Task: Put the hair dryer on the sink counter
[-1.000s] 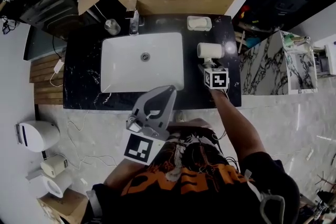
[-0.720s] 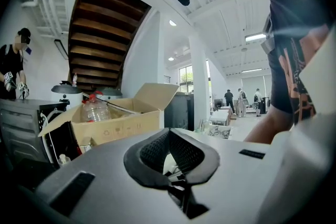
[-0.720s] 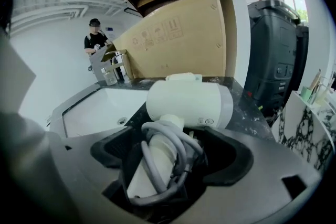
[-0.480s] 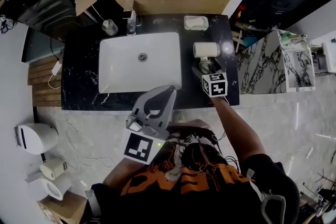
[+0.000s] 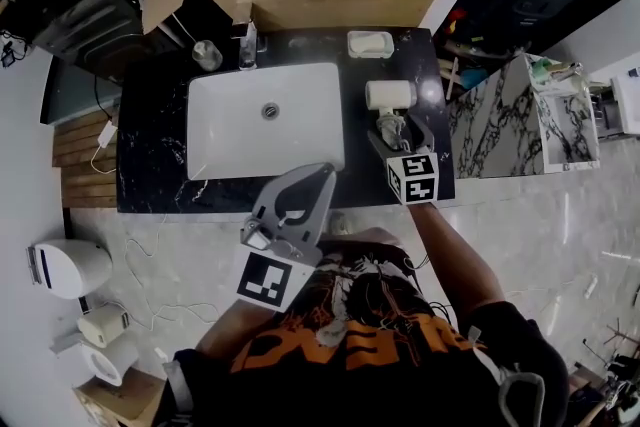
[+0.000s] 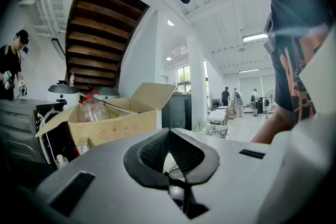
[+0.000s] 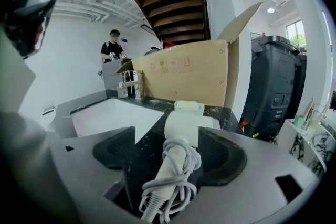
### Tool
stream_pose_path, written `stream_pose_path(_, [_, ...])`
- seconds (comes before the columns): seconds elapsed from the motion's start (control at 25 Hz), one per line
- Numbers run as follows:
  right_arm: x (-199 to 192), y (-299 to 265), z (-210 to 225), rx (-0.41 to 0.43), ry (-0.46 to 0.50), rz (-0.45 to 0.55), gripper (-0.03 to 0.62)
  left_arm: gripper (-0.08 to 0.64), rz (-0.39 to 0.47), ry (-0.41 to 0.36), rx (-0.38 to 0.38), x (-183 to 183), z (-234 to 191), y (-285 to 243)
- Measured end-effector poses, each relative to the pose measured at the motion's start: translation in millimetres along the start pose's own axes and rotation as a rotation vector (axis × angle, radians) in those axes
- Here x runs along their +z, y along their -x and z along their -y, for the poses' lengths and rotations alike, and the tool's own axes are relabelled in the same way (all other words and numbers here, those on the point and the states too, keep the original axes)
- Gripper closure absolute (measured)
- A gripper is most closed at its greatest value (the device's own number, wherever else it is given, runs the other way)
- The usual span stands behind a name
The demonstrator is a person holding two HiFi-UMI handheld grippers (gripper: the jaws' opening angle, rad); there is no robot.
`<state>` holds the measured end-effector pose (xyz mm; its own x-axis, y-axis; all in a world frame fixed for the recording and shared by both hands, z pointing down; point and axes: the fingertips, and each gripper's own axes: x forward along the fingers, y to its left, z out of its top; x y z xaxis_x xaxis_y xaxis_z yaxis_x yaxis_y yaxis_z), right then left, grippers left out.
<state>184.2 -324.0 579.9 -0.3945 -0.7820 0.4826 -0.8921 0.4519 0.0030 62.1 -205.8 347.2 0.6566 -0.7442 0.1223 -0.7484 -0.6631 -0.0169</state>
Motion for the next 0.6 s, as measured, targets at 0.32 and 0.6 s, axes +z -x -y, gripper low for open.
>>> stream_pose_path(0.32, [81.1, 45.7, -48.0, 0.156, 0.072, 0.228, 0.315, 0.537, 0.011, 0.020, -0.001, -2.5, 1.8, -2.2])
stream_pose_path(0.6, [149.5, 101.6, -86.0, 0.259, 0.064, 0.456, 0.449, 0.537, 0.010, -0.019, -0.019, -0.5, 5.0, -5.8])
